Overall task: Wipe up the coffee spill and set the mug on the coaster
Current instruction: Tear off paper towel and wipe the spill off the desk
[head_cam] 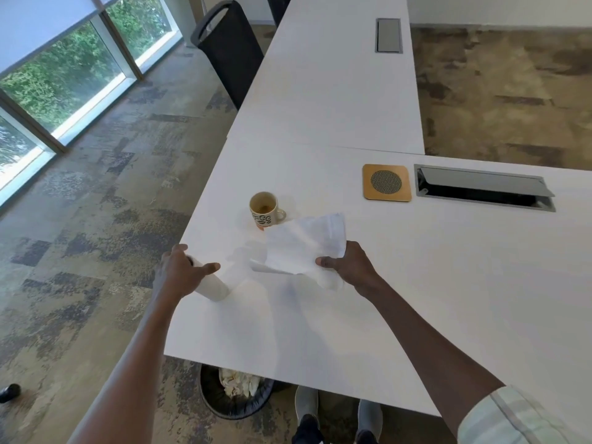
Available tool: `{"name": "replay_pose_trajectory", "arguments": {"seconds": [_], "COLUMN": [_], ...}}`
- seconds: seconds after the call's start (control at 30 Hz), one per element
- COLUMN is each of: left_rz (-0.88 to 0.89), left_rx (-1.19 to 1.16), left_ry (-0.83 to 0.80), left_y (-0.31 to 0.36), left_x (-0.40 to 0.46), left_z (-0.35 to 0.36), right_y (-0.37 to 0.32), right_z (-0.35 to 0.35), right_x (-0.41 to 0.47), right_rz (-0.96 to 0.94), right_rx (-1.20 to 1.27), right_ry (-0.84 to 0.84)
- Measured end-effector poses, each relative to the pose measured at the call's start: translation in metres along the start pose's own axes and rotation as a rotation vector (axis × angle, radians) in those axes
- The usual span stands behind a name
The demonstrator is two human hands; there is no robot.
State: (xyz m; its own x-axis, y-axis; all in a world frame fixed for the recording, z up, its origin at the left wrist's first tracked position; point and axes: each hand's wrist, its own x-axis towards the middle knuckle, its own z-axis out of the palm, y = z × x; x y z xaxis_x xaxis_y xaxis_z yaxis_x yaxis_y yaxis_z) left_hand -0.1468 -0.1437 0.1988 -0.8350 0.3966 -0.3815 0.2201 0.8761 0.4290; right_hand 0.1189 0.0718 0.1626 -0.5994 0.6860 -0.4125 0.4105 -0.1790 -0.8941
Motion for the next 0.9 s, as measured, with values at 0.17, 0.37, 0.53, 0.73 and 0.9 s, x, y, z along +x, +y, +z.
{"name": "replay_pose_trajectory", "arguments": {"seconds": [0.17,0.37,0.53,0.73,0.9], "left_rz": [0.035,0.498,0.657,0.611,0.45], "left_rx": [0.165,-0.016,-0.043,-0.115,-0.323], "left_ry": [0.19,0.236,-0.112,-0.157,-0.157], "left_y": [0.023,0.089,0.14,0.157,0.168], "left_x": [-0.016,-0.046,-0.068,-0.08,-0.094], "left_z": [0.002,0.015,0.04,0.06,0.073], "right_y": [-0.004,-0.014,-0.037,-0.048,-0.022], "right_z": [-0.015,-0.039,-0.061,-0.093,-0.104], "right_x": [-0.007,-0.013,-0.018,-0.023,-0.025], "right_rz": [-0.028,-0.103,-0.164,-0.181,-0.009], "right_rx": [0.044,-0.098,-0.274,-0.122,0.479], "right_ry": [-0.026,-0.153,-0.253,-0.199,-0.137]}}
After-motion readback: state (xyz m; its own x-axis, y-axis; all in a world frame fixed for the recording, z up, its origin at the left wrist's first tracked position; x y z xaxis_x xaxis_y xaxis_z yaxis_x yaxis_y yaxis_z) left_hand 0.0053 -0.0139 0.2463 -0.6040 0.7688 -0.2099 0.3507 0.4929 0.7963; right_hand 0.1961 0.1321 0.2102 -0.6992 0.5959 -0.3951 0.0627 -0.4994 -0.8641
